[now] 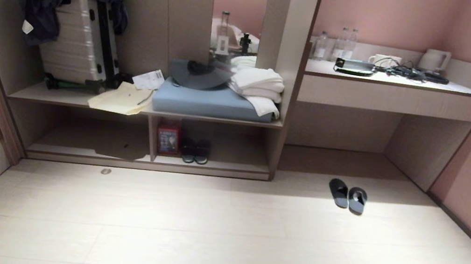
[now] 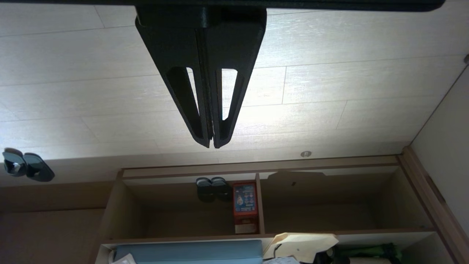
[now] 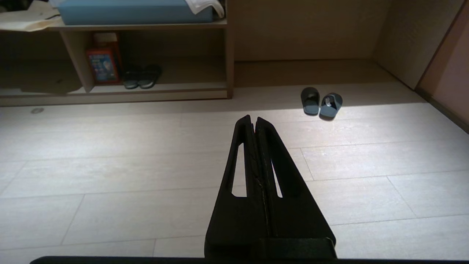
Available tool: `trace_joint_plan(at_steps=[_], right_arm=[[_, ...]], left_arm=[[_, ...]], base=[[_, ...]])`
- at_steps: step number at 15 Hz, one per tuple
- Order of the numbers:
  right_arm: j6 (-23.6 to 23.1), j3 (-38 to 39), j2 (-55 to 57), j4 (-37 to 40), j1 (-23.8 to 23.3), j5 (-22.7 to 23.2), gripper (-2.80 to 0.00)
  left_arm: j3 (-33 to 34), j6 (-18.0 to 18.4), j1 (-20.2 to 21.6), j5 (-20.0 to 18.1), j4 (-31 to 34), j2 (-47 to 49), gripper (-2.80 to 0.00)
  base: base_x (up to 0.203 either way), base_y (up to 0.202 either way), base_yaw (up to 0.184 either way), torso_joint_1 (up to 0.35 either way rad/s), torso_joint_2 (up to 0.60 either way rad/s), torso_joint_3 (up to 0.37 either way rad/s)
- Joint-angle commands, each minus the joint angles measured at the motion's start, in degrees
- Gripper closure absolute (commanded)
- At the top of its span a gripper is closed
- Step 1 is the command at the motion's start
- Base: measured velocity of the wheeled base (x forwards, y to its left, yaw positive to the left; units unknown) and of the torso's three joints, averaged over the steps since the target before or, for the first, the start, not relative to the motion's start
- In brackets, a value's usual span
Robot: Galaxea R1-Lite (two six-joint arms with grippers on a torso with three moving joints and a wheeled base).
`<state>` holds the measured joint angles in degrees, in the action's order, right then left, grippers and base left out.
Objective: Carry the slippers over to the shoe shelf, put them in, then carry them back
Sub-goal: Pick up the slippers on the floor
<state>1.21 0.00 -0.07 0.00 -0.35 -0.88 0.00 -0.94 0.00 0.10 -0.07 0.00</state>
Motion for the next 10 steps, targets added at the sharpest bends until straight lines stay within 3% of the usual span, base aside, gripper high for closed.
trace_joint_plan(at_steps=[1,3,10], right_arm=[[0.0,0.1,0.0,0.0,0.0,0.0,0.00],[0.0,0.1,0.0,0.0,0.0,0.0,0.00],[0.0,0.1,0.0,0.0,0.0,0.0,0.00]], left_arm=[[0.0,0.0,0.0,0.0,0.0,0.0,0.00],[0.0,0.0,0.0,0.1,0.0,0.0,0.00],[0.0,0.0,0.0,0.0,0.0,0.0,0.00]], base=[[0.000,0.000,0.000,0.000,0.00,0.000],[0.065,0.000,-0.001,-0.001,0.00,0.001],[0.194,0.000,-0.002,0.002,0.00,0.003]])
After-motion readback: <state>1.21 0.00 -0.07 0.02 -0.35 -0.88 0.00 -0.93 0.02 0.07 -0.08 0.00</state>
